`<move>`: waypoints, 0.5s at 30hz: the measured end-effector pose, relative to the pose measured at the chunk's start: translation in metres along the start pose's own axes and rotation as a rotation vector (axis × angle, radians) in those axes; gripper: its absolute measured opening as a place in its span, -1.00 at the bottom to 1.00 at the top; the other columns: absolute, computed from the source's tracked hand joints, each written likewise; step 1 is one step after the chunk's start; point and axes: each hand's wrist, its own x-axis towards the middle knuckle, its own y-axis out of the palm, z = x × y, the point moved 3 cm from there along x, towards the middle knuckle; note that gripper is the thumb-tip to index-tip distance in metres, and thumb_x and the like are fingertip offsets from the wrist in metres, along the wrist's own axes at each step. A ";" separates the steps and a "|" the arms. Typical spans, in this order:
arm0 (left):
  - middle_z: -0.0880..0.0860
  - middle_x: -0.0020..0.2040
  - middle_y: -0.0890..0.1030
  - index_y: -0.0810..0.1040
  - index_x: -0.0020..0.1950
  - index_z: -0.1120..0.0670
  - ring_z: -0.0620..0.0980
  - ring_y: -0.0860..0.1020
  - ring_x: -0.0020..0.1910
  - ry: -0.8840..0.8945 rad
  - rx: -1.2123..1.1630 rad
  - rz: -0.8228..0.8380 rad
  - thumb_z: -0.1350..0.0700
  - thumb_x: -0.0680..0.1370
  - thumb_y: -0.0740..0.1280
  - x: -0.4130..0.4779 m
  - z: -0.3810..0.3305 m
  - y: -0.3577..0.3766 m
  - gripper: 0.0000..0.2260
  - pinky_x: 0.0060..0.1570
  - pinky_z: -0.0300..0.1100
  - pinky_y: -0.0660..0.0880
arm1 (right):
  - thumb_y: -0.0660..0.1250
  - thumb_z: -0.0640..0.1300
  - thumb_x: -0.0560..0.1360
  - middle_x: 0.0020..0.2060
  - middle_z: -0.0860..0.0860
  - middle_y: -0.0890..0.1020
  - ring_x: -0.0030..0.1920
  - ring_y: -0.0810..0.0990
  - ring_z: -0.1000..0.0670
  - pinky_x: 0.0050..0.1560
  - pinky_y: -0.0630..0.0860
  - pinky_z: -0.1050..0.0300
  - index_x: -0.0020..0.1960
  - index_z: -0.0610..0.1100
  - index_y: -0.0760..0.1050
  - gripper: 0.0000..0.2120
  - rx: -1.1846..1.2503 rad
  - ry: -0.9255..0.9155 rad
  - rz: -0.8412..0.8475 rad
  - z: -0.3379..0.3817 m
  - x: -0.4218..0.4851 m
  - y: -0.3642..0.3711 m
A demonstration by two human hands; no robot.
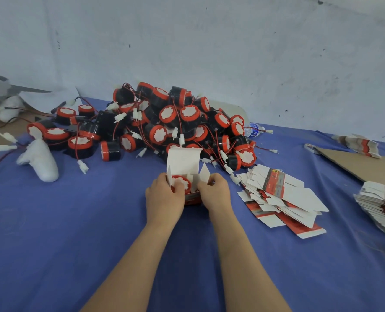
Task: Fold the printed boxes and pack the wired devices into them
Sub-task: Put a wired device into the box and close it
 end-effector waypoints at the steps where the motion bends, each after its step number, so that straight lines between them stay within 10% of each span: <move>1: 0.08 0.07 0.55 0.47 0.12 0.12 0.11 0.48 0.12 0.001 0.001 -0.011 0.09 0.59 0.20 0.001 0.000 -0.001 -0.83 0.12 0.08 0.49 | 0.29 -0.23 0.49 -0.44 0.05 0.25 -0.40 0.19 0.03 -0.44 0.17 0.22 -0.33 -0.09 0.17 -0.66 0.016 -0.029 -0.003 -0.001 -0.001 0.000; 5: 0.05 0.06 0.56 0.43 0.05 0.05 0.09 0.49 0.11 0.002 -0.007 -0.021 0.09 0.59 0.22 0.001 0.001 -0.002 -0.92 0.10 0.06 0.50 | 0.36 -0.02 0.51 -0.26 0.15 0.45 -0.29 0.43 0.15 -0.39 0.31 0.40 -0.02 -0.03 0.39 -0.83 0.000 -0.154 -0.053 0.004 -0.013 -0.003; 8: 0.06 0.05 0.56 0.44 0.05 0.06 0.10 0.50 0.10 0.008 -0.005 -0.020 0.09 0.59 0.22 0.001 0.001 -0.003 -0.92 0.08 0.08 0.51 | 0.32 -0.16 0.52 0.02 0.20 0.45 0.03 0.38 0.16 0.01 0.34 0.41 0.30 0.02 0.40 -0.63 -0.099 -0.466 -0.203 0.019 -0.023 -0.008; 15: 0.10 0.07 0.56 0.48 0.14 0.14 0.11 0.49 0.10 0.003 -0.015 -0.032 0.09 0.58 0.22 0.002 0.004 -0.001 -0.82 0.10 0.07 0.49 | 0.20 -0.05 0.60 0.53 0.03 0.13 0.50 -0.01 -0.08 0.44 -0.04 0.07 0.20 0.05 0.59 -0.74 -0.549 -0.587 -0.052 0.017 -0.022 0.005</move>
